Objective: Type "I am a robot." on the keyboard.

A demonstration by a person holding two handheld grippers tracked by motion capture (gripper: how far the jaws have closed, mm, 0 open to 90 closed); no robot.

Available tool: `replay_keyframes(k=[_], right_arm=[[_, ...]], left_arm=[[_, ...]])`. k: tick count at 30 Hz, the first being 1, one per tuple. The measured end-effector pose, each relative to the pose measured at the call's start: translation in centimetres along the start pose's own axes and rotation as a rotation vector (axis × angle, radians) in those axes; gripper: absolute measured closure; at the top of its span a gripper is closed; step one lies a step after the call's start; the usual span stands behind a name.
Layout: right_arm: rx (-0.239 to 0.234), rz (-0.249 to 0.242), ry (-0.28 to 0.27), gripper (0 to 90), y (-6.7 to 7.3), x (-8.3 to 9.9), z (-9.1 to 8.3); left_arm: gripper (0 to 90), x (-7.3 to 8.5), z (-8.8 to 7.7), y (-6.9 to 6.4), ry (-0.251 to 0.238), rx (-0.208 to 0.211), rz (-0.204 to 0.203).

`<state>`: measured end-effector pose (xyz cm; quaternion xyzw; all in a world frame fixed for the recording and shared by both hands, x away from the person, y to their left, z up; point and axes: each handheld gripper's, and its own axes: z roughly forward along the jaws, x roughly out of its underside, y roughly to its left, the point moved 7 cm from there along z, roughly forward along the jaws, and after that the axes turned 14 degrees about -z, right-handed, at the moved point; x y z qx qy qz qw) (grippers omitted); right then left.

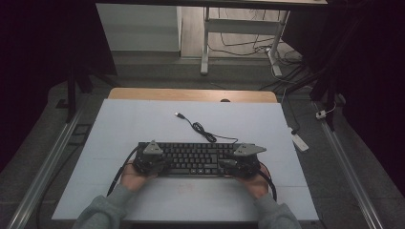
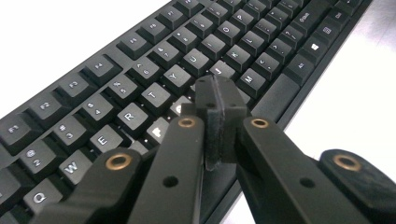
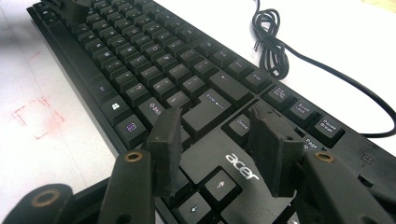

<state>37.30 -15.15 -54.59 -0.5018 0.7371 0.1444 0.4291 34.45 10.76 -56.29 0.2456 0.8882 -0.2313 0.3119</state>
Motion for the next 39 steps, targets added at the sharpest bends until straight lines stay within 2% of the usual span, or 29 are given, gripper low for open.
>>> replay_keyframes(k=[6,11,26,29,33,36,39], right_arm=[[-0.002,-0.001,0.001,54.6,0.0,0.1,0.1],[0.0,-0.002,0.005,54.6,-0.1,0.2,0.1],[0.002,-0.002,0.009,54.6,-0.1,0.2,0.1],[0.004,-0.003,0.012,54.5,-0.1,0.2,0.1],[0.005,-0.006,0.01,54.5,-0.1,0.2,0.1],[0.004,-0.004,0.01,54.4,-0.1,0.2,0.1],[0.004,-0.006,0.009,54.4,-0.1,0.2,0.1]], left_arm=[[88.8,0.1,0.7,-0.1,0.015,-0.007,0.013],[88.8,0.0,0.8,-0.3,0.012,-0.007,0.012],[88.7,0.4,1.4,-0.4,0.045,-0.009,0.014],[88.7,0.3,1.3,-0.3,0.043,-0.008,0.014],[88.2,0.0,0.8,-0.5,0.009,-0.006,0.022],[82.9,-0.3,0.0,-0.3,-0.018,-0.003,0.013],[71.1,-0.5,-0.9,0.2,-0.043,-0.014,-0.008]])
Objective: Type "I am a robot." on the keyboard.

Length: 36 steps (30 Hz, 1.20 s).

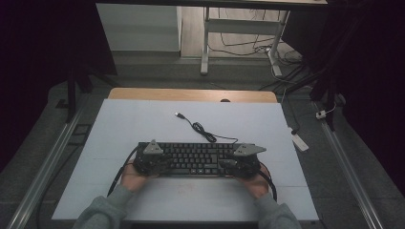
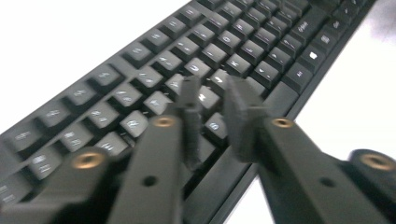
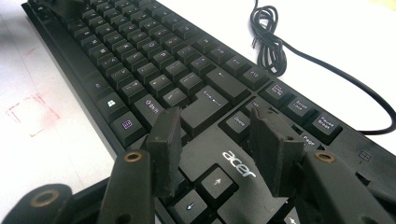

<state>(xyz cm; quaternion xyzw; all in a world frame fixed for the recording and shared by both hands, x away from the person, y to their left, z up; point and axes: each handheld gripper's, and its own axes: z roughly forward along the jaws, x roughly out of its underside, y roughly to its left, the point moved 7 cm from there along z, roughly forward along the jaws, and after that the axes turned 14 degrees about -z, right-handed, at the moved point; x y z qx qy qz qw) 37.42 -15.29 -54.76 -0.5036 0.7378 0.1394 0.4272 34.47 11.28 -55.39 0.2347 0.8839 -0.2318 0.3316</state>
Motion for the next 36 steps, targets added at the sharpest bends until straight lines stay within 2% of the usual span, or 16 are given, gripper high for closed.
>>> replay_keyframes(k=[5,10,15,24,36], right_arm=[[0.0,0.002,-0.001,54.4,0.1,0.0,0.0],[0.002,-0.002,-0.002,54.3,0.0,0.0,0.0],[0.002,0.002,-0.005,54.2,-0.1,0.0,0.0],[0.007,-0.004,0.0,54.1,-0.1,0.0,0.0],[0.005,-0.005,-0.006,54.1,-0.1,-0.1,0.0]], left_arm=[[49.6,-0.1,-1.2,1.0,-0.014,-0.02,-0.041],[39.6,-0.1,-1.9,1.9,-0.025,-0.036,-0.073],[35.5,-0.1,-2.5,2.5,-0.038,-0.033,-0.107],[32.7,0.1,-3.3,3.1,-0.039,-0.028,-0.114],[32.4,0.2,-3.2,3.1,-0.03,-0.03,-0.112]])
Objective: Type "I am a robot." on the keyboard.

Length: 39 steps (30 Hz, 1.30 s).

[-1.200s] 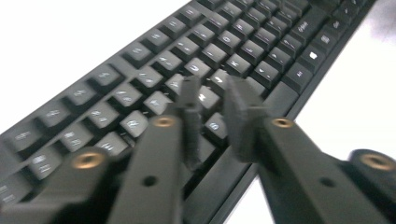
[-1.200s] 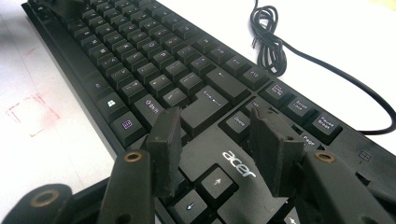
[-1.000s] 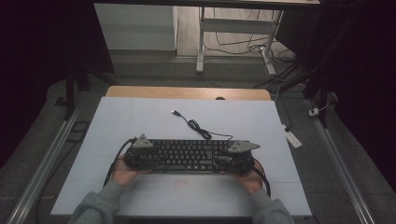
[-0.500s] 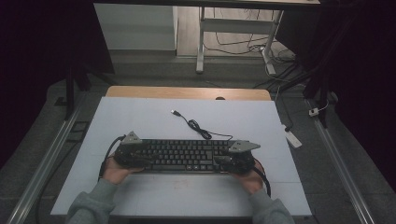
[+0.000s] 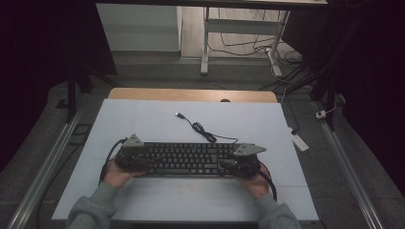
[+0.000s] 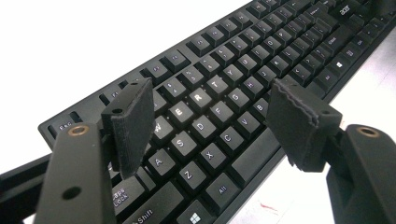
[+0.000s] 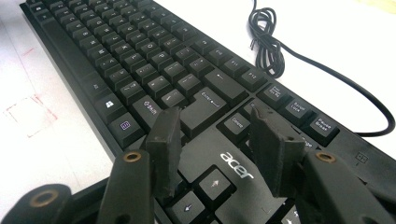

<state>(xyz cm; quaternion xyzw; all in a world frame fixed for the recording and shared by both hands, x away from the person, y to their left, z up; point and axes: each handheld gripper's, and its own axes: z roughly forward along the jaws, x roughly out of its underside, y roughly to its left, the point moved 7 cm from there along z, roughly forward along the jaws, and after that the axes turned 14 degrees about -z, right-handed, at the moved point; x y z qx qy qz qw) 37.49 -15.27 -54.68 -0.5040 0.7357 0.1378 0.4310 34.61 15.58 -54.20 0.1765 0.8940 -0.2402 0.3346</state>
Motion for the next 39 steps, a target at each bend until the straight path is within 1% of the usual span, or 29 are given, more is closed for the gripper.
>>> replay_keyframes(k=[8,12,14,16,18,23,30,32,33,39], right_arm=[[-0.002,0.011,-0.03,54.3,0.0,-0.7,-0.1],[-0.002,0.013,-0.036,54.5,0.0,-1.1,0.0],[-0.006,0.018,-0.051,54.8,0.1,-1.4,0.1],[-0.003,0.012,-0.047,55.6,0.1,-1.7,0.2],[-0.01,0.008,-0.057,56.9,0.2,-2.1,0.3],[-0.022,-0.006,-0.069,65.3,0.6,-3.0,0.8],[-0.048,-0.04,-0.065,83.7,1.3,-4.4,1.9],[-0.058,-0.048,-0.054,88.4,1.5,-4.7,2.3],[-0.06,-0.053,-0.052,89.8,1.6,-4.8,2.5],[-0.081,-0.054,-0.039,89.9,1.9,-5.6,3.9]], left_arm=[[32.5,0.0,0.1,0.0,0.006,-0.003,0.006],[32.5,0.1,0.2,0.0,0.011,-0.003,0.005],[32.5,0.1,0.3,0.0,0.013,-0.004,0.008],[32.5,0.1,0.3,0.0,0.014,-0.004,0.008],[32.5,0.1,0.3,0.0,0.014,-0.004,0.008],[32.5,0.1,0.3,0.0,0.015,-0.004,0.008],[32.5,0.1,0.4,0.0,0.019,-0.006,0.012],[32.6,0.2,0.4,0.0,0.019,-0.004,0.008],[32.6,0.2,0.4,0.0,0.02,-0.003,0.007],[32.6,0.2,0.5,0.0,0.022,-0.004,0.01]])
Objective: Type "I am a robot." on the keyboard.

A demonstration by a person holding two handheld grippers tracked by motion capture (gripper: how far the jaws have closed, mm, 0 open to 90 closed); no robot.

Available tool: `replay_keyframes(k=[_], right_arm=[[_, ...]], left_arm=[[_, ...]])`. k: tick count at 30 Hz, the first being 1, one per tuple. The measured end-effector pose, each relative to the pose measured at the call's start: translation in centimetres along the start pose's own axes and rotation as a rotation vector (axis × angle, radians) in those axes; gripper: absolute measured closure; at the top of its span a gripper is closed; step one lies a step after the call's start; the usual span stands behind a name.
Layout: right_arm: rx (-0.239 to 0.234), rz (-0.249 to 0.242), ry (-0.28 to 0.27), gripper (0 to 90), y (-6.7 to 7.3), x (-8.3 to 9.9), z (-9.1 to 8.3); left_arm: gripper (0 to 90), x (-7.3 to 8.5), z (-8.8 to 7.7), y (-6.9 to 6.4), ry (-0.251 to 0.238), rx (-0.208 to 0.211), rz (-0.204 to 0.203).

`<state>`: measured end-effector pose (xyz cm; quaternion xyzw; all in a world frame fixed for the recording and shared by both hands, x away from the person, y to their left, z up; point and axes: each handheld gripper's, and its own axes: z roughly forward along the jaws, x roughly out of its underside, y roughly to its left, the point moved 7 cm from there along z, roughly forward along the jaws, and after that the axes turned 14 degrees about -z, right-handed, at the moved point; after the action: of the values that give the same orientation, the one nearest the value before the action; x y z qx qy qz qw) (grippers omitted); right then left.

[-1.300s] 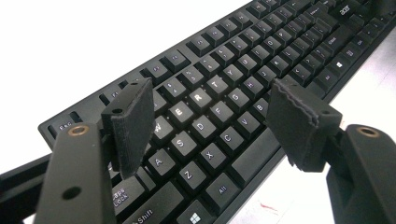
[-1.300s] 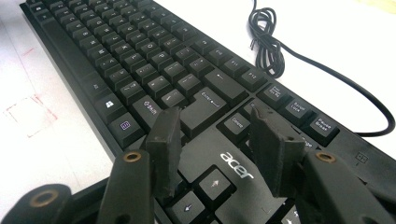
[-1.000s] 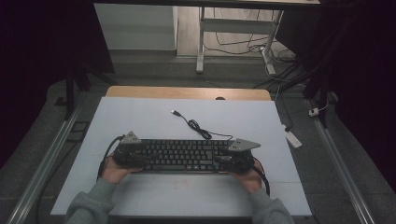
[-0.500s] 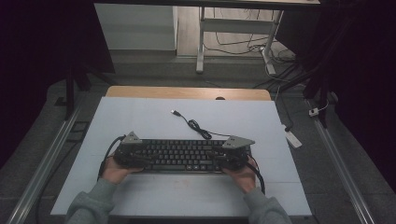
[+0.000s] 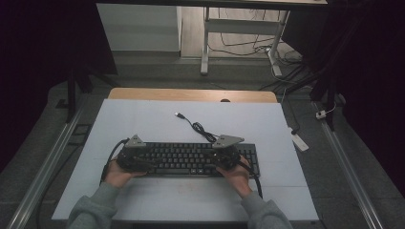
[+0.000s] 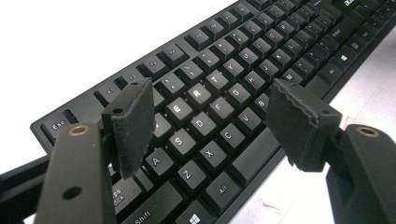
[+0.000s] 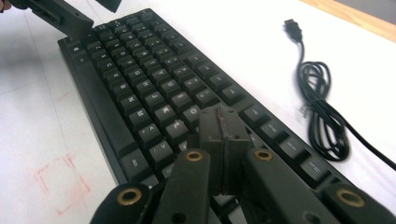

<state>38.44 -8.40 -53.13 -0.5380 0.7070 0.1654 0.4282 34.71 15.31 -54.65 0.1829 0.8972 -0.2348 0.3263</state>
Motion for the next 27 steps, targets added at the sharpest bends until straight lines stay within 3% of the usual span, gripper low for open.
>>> replay_keyframes(k=[15,27], right_arm=[[-0.027,-0.017,0.046,89.8,0.7,-1.0,4.0],[-0.03,-0.018,0.082,89.7,0.7,-0.9,5.4]], left_arm=[[32.6,0.0,0.1,0.0,0.007,-0.004,0.008],[32.7,0.1,0.2,-0.1,0.01,-0.006,0.012]])
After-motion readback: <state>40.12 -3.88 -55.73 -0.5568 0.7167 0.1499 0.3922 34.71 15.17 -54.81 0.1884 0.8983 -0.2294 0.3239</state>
